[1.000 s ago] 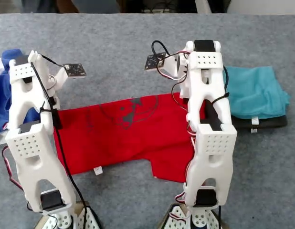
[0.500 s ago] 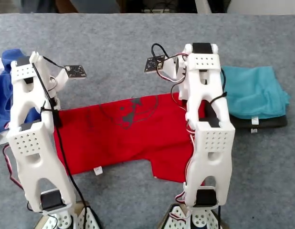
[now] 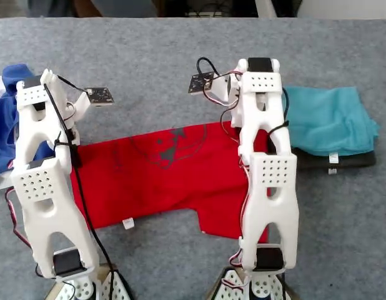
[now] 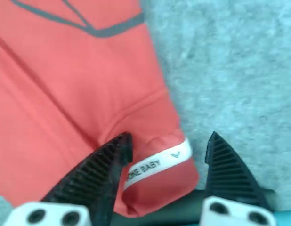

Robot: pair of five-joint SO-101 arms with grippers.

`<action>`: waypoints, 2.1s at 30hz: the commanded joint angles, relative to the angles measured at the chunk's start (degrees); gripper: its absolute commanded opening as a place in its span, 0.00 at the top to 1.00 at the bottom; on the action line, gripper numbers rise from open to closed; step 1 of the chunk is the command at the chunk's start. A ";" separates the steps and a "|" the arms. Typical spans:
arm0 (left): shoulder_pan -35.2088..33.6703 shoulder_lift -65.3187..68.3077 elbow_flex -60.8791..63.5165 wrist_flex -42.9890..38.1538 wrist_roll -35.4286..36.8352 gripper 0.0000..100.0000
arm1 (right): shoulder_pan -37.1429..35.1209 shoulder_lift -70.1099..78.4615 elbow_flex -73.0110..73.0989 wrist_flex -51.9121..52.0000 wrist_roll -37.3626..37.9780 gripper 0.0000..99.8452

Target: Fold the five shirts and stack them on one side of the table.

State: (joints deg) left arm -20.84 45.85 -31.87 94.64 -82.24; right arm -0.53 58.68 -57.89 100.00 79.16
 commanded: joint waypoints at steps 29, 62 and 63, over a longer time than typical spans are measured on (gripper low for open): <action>2.59 0.53 -0.84 -9.05 9.67 0.97 | -0.44 5.58 -9.89 -3.69 -1.93 0.99; -0.31 -0.09 -14.55 -14.59 36.75 0.74 | 0.44 4.09 -24.22 -7.21 -19.08 0.78; -0.40 -0.09 -14.64 -14.68 38.59 0.74 | 0.44 4.00 -25.80 -6.33 -19.25 0.79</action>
State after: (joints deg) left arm -20.40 47.60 -43.21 80.84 -49.54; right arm -0.44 64.75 -78.29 91.91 61.41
